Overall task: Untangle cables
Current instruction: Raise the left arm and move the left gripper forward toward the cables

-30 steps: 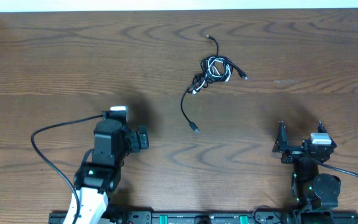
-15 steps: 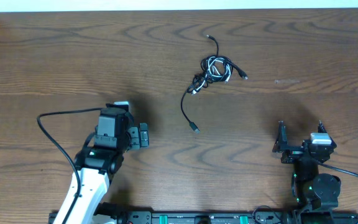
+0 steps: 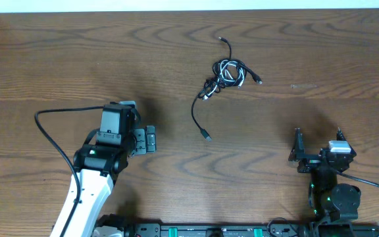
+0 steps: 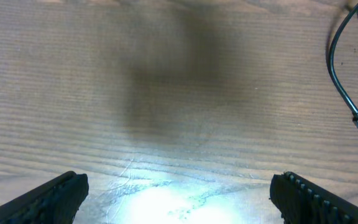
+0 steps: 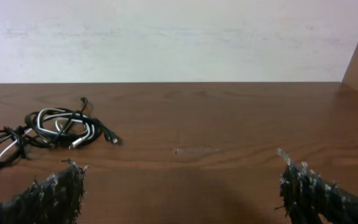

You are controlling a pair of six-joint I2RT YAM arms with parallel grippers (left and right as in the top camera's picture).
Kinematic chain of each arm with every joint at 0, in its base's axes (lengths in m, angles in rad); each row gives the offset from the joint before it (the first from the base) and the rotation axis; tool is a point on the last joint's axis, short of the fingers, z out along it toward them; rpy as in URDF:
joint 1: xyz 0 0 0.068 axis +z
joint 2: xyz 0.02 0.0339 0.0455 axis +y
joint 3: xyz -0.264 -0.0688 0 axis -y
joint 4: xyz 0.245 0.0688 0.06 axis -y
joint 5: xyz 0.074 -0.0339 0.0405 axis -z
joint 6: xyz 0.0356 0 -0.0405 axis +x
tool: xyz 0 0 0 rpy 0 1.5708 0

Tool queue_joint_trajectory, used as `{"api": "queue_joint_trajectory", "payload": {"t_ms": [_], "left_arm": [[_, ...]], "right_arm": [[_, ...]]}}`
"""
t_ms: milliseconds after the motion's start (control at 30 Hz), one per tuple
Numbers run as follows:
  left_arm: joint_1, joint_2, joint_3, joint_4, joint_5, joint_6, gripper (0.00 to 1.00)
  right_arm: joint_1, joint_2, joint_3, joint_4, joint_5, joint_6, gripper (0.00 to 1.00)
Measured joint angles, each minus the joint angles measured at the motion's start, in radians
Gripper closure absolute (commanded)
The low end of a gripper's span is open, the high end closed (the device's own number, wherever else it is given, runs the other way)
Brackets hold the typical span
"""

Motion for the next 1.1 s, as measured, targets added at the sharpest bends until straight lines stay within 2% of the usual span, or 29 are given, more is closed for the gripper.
{"api": "queue_joint_trajectory", "payload": {"t_ms": [567,800,1100], "left_arm": [[0.000,0.232,0.159,-0.141,0.035,0.021,0.01],[0.000,0.301,0.169,-0.148,0.079,0.044,0.01],[0.000,0.332,0.169,-0.082,0.084,0.047,0.01]], "right_arm": [[0.000,0.000,0.000,0.000,0.000,0.000,0.01],[0.000,0.000,0.000,0.000,0.000,0.000,0.01],[0.000,0.000,0.000,0.000,0.000,0.000,0.01]]}}
